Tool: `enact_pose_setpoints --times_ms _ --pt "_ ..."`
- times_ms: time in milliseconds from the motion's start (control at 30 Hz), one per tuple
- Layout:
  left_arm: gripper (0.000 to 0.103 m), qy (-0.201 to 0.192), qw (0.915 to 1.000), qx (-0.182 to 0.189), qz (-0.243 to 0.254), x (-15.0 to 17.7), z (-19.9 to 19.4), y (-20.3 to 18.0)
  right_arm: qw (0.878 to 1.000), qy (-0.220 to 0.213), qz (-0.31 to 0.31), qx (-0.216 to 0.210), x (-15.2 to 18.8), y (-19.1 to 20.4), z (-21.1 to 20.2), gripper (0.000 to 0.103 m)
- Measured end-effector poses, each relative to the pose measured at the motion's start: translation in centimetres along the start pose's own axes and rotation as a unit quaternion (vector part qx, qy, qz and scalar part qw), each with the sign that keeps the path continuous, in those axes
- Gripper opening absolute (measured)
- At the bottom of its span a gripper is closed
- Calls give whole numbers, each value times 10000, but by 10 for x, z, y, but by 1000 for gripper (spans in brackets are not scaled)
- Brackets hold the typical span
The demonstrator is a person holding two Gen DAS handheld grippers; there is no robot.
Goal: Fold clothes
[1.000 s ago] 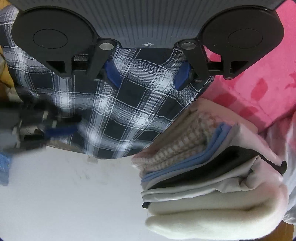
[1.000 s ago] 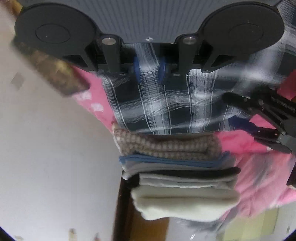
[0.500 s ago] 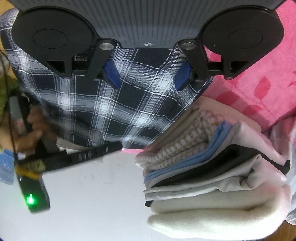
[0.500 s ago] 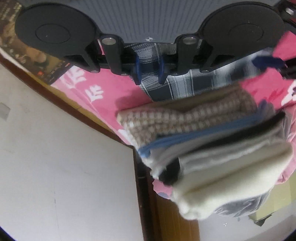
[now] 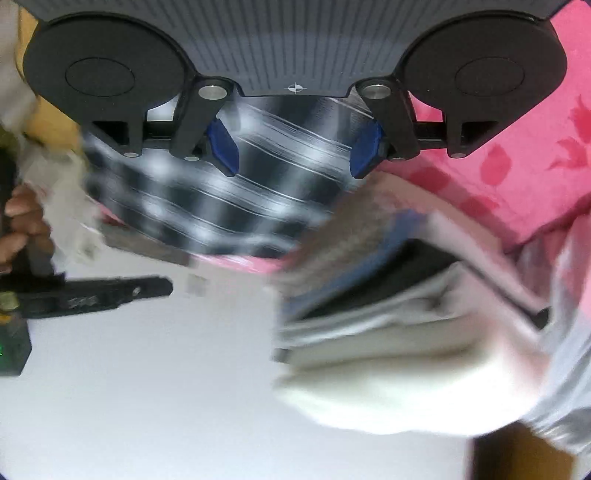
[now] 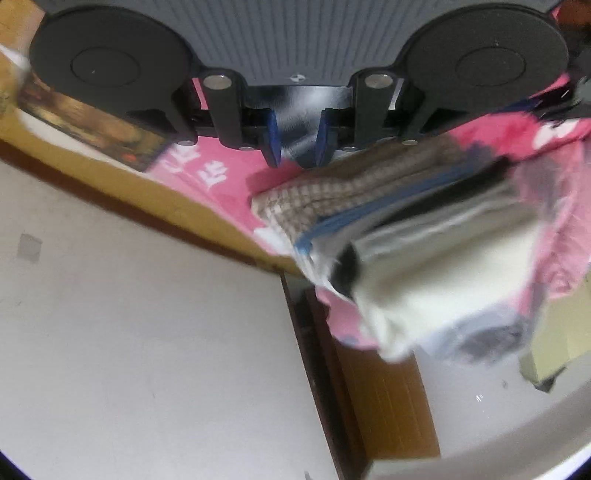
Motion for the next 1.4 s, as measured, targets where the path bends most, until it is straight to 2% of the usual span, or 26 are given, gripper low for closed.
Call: enact_pose_setpoints --times_ms 100,167,267,300,400,467,500,567,633,700,767,833,867,1067,1200,1267,1400 --pt "71 343 9971 393 563 13 -8 -41 9996 175 -128 -185 32 22 -47 26" --pt "72 532 9939 384 884 24 -6 -63 9986 346 -274 -303 63 40 -59 26" --pt "72 796 9876 351 1305 39 -3 -91 9953 760 -554 -215 109 53 -45 33" --pt "72 834 9879 288 1279 40 -3 -91 9938 863 -702 -67 124 52 -33 34" --pt "72 906 9885 96 1204 40 -9 -91 9957 660 -648 99 119 56 -45 35" --pt "72 732 9904 -48 1173 31 -33 -90 9975 462 -530 103 112 60 -58 37" --pt "73 645 9911 -120 1157 27 -46 -89 9983 351 -456 33 108 62 -70 43" --pt "78 470 9922 -264 1125 18 -70 -88 9986 291 -431 27 111 65 -91 45" --pt "81 324 9935 -373 1022 12 -94 -90 9983 344 -463 122 118 69 -105 47" --pt "86 168 9955 -444 825 8 -114 -94 9983 405 -386 140 131 72 -122 60" --pt "97 13 9967 -516 628 4 -134 -97 9987 421 -265 80 142 76 -136 66" --pt "101 -66 9974 -591 417 3 -146 -97 9988 429 -220 65 150 81 -146 71" --pt "103 -85 9975 -630 307 4 -149 -97 9988 432 -200 60 154 84 -151 76" --pt "103 -198 9955 -859 -350 9 -172 -95 9982 354 -331 349 159 97 -172 100" --pt "103 -250 9912 -1026 -799 13 -186 -93 9978 301 -375 459 157 105 -178 103" --pt "103 -158 9864 -1238 -1074 16 -188 -87 9975 281 -370 529 157 108 -180 103" --pt "103 -41 9790 -1682 -1152 21 -191 -85 9964 248 -330 741 157 110 -185 103"
Point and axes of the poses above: each gripper's, at about its wrist camera, not at the fingertips, and z roughly the way its jaws point, y to its left, x to its underside, the point moved 10 cm from there along z, roughly the way its jaws point, and after that the axes turned 5 degrees about z, right-handed, at the moved point
